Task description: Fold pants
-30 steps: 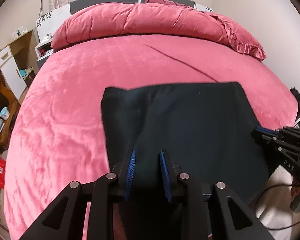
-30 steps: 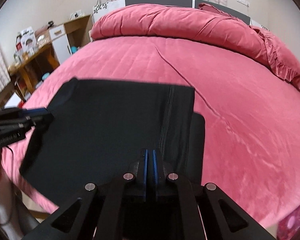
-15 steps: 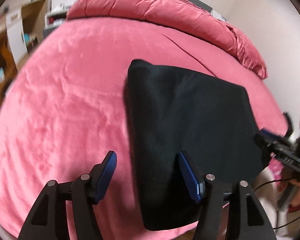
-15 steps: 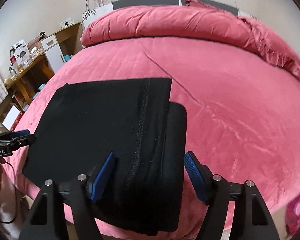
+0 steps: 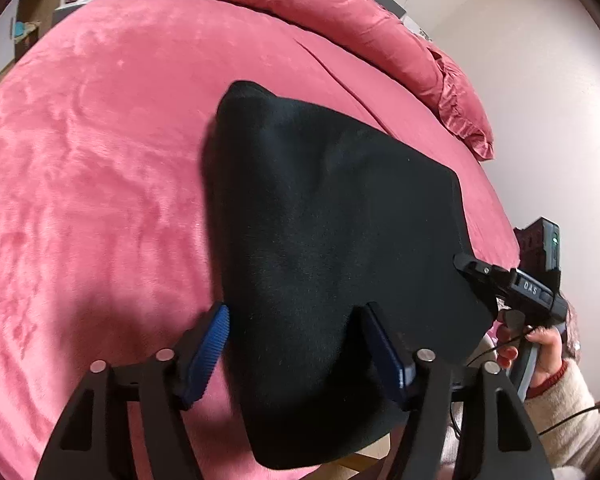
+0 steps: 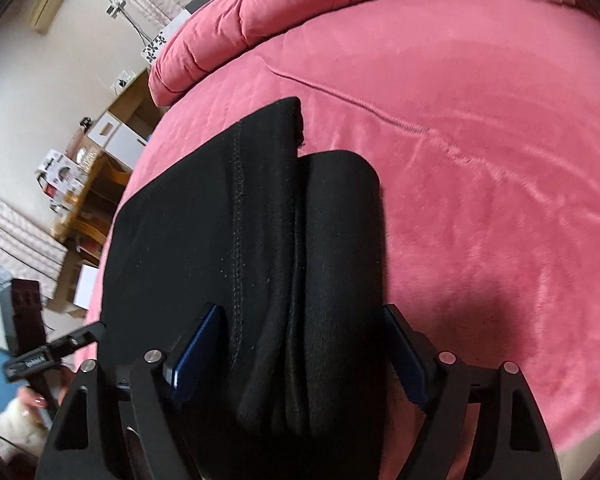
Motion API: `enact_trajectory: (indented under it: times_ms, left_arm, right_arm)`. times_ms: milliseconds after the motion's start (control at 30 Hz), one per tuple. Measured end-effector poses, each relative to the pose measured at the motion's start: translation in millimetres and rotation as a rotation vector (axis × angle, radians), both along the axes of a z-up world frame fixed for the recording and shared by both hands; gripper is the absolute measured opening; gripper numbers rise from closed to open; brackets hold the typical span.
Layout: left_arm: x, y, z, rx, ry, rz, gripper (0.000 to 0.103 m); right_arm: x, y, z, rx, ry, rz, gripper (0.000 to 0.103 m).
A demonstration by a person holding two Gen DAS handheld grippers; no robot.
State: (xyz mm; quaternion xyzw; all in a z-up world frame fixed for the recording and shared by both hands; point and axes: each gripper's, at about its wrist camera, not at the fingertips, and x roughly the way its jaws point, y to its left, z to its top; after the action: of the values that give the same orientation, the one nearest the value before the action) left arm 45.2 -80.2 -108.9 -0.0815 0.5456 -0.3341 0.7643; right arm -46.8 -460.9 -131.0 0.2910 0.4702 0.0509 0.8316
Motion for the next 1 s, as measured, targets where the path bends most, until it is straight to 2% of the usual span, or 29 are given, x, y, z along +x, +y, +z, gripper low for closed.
enact_trajectory:
  times_ms: [133,300,400,467,533,633,700,833,1000]
  left_arm:
    - [8,-11,-9,-0.005,0.020,-0.029,0.077]
    - [16,-20,-19,-0.031,0.060,-0.027,0.081]
    - [20,-26,-22,-0.041,0.058,-0.039,0.081]
    - [19,-28,-21,-0.035,0.038,-0.045,0.075]
    - [13,-28,-15,-0.033,0.008,-0.047,0.061]
    - [10,-27,-1,-0.023,-0.038,-0.055,0.046]
    - [12,-25,9,-0.026,-0.057,-0.060,0.041]
    - [24,-26,26,0.006,-0.126,-0.062,0.039]
    - [70,-15,42,0.041,-0.198,0.011,0.039]
  right_arm:
    - [6,0,-12,0.075,0.002,-0.019,0.085]
    - [13,5,-15,0.072,-0.004,-0.019,0.087]
    - [17,6,-14,0.066,-0.006,-0.019,0.084]
    - [15,10,-11,0.052,-0.016,-0.015,0.077]
    - [12,13,-5,0.038,-0.036,-0.008,0.065]
    - [10,19,9,0.007,-0.081,0.003,0.058]
    - [12,24,20,-0.012,-0.116,0.011,0.056]
    - [29,33,40,-0.037,-0.203,0.025,0.054]
    - [83,50,50,-0.053,-0.273,0.058,0.054]
